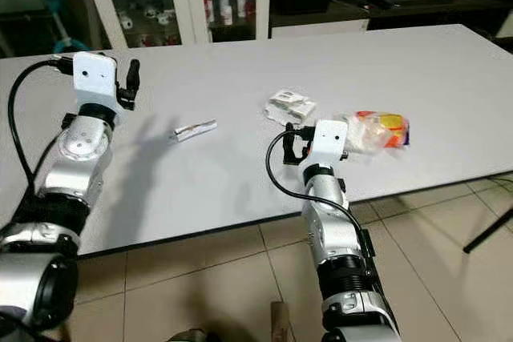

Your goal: Picking trash to rubbish bin

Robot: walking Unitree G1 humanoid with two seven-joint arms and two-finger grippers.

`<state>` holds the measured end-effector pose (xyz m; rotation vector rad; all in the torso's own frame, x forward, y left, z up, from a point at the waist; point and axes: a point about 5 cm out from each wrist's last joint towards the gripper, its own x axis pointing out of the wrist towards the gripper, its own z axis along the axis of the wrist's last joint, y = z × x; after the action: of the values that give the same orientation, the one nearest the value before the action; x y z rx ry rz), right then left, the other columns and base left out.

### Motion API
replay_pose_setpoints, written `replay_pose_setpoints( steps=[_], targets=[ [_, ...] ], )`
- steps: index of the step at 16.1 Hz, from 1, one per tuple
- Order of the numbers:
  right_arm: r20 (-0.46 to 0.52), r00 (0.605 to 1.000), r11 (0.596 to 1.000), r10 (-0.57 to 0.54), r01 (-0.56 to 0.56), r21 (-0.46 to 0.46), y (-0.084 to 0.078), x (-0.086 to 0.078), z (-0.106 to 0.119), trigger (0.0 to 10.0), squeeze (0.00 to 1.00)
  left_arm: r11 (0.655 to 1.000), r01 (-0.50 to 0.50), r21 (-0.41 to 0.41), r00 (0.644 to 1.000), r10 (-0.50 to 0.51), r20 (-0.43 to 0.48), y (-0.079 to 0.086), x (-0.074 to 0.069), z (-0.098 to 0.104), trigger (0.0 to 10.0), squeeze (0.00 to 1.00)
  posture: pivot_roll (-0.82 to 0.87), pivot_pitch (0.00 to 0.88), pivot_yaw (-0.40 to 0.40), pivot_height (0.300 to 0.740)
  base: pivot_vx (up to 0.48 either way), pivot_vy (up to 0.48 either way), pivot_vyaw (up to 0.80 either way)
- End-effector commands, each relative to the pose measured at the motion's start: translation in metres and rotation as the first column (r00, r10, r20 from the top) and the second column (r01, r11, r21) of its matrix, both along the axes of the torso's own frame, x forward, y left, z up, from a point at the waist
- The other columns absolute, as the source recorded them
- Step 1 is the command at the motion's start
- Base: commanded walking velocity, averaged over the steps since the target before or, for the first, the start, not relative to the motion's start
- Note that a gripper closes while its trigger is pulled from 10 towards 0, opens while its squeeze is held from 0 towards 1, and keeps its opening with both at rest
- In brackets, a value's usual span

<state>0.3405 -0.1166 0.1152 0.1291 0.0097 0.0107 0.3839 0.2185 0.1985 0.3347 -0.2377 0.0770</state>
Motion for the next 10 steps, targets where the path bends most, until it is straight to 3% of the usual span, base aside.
replay_pose_setpoints(
  steps=[1,6,7,9,10],
  targets=[
    [0.001,1.000,1.000,-0.008,0.008,0.003,-0.001,0.000,-0.001,10.0,0.00,1.000,0.003,0.019,1.000,-0.003,-0.006,0.002,0.004,0.007,10.0,1.00,-0.01,0.000,0.022,0.740,0.000,0.000,0.00],
    [-0.003,1.000,1.000,-0.009,0.009,0.006,0.000,-0.001,-0.001,10.0,0.00,0.988,0.128,0.083,0.988,-0.119,-0.098,-0.004,0.009,0.004,10.0,1.00,-0.01,0.016,0.025,0.740,0.000,0.000,0.00],
    [-0.006,1.000,1.000,-0.012,0.012,0.006,-0.001,-0.001,-0.002,10.0,0.00,0.973,0.205,0.103,0.969,-0.188,-0.159,-0.008,0.010,-0.001,10.0,1.00,-0.01,0.022,0.029,0.740,0.000,0.000,0.00],
    [-0.007,1.000,1.000,-0.014,0.014,0.007,-0.001,-0.002,-0.002,10.0,0.00,0.956,0.265,0.126,0.948,-0.234,-0.215,-0.013,0.010,-0.007,10.0,1.00,-0.01,0.027,0.029,0.740,0.000,0.000,0.00],
    [-0.008,1.000,1.000,-0.014,0.014,0.008,0.000,-0.004,-0.003,10.0,0.00,0.927,0.346,0.146,0.910,-0.294,-0.291,-0.024,0.008,-0.022,10.0,1.00,-0.02,0.038,0.034,0.740,0.000,0.000,0.00]
  ],
)
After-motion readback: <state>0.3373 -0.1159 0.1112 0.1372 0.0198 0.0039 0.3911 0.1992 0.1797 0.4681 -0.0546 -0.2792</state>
